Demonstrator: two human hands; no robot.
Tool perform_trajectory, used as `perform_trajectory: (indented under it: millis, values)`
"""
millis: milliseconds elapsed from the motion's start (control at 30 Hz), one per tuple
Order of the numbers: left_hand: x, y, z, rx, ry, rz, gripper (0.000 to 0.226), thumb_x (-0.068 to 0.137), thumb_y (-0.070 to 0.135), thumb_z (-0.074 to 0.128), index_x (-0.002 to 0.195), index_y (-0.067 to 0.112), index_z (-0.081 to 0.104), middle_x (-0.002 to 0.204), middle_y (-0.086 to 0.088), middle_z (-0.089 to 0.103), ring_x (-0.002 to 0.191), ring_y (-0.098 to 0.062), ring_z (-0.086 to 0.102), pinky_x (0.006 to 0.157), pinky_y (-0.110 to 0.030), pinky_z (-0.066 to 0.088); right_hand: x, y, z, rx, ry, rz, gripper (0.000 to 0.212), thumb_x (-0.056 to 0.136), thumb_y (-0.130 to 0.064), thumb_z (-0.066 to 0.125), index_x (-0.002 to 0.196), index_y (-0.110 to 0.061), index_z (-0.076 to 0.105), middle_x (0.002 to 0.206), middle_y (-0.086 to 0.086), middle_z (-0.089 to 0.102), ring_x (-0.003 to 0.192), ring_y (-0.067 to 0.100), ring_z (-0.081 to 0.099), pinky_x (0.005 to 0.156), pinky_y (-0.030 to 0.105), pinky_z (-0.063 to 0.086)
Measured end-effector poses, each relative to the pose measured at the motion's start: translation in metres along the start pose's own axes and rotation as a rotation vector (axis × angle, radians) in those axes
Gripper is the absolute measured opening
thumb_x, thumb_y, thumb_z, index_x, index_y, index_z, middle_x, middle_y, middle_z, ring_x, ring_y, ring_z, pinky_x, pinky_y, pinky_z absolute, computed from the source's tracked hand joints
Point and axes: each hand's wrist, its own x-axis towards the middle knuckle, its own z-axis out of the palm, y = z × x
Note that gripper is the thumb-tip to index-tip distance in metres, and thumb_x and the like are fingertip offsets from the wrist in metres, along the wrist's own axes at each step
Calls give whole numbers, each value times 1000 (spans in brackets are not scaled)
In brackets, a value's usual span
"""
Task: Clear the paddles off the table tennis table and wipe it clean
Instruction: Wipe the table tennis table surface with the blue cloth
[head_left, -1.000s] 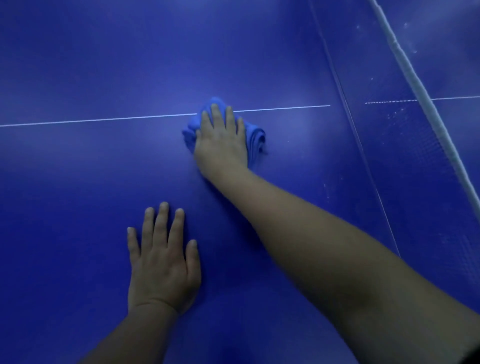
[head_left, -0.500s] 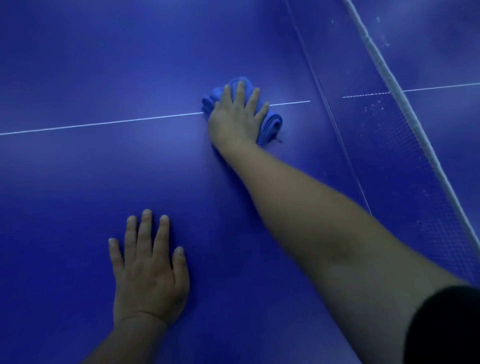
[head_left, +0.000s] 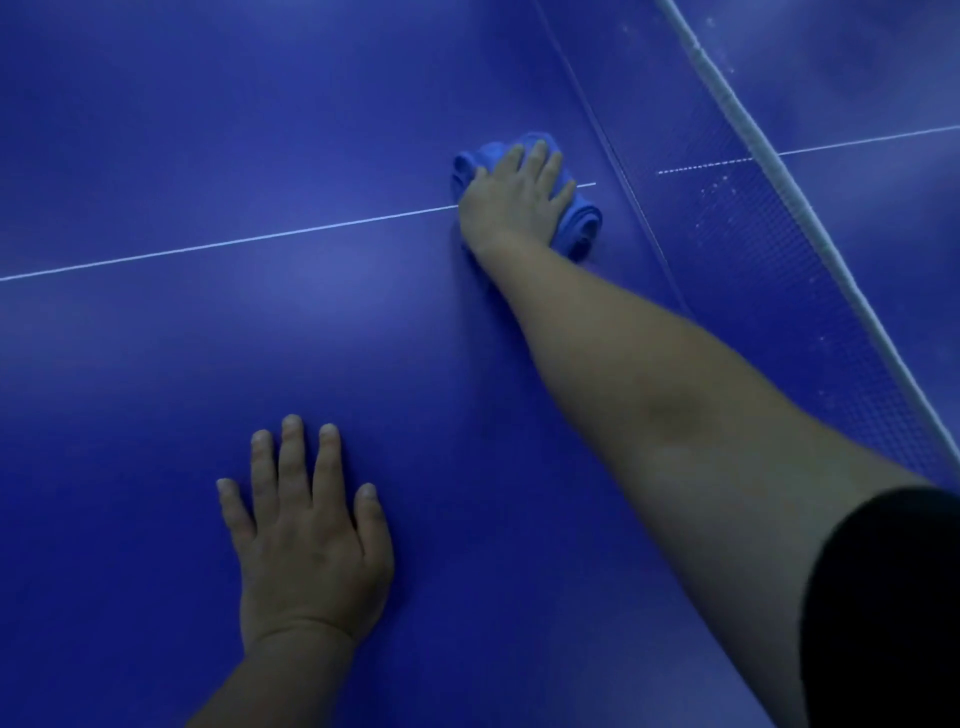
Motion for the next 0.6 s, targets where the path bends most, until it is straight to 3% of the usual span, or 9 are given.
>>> perform_trajectory:
  millis: [100, 200, 300, 400, 600]
  values:
    - [1, 2, -4, -22, -31, -10, 71, 93, 48, 23, 154, 13, 32, 165, -10, 18, 153, -27, 3, 120, -45, -11, 2, 37, -10, 22, 64, 131, 64, 104, -44, 25, 158, -10, 18, 166, 11, 10, 152, 30, 4, 121, 53, 4]
    - [2, 2, -6, -35, -82, -23, 74, 92, 50, 17, 158, 17, 22, 167, -6, 7, 153, -23, -7, 120, -49, -13, -72, 93, -16, 36, 103, 228, 65, 104, -46, 25, 157, -9, 19, 165, 13, 10, 152, 31, 5, 121, 53, 6]
    - [0, 3, -7, -60, -96, -23, 72, 93, 49, 19, 157, 16, 23, 167, -7, 7, 154, -24, -6, 120, -52, -11, -152, 123, -9, -26, 121, 302, 66, 104, -48, 24, 157, -10, 17, 166, 13, 9, 152, 29, 4, 120, 52, 6]
    - [-1, 3, -9, -59, -108, -23, 74, 92, 50, 16, 157, 16, 23, 167, -8, 8, 154, -26, -4, 121, -54, -8, -140, 103, -6, -35, 116, 339, 65, 104, -46, 27, 158, -11, 18, 166, 14, 7, 152, 31, 3, 120, 55, 5]
    - [0, 3, -5, -42, -87, -21, 73, 93, 50, 16, 157, 16, 23, 167, -8, 9, 153, -25, -3, 121, -54, -7, -68, 24, 4, 8, 37, 101, 61, 105, -44, 28, 158, -16, 19, 166, 7, 8, 152, 28, 3, 121, 54, 2]
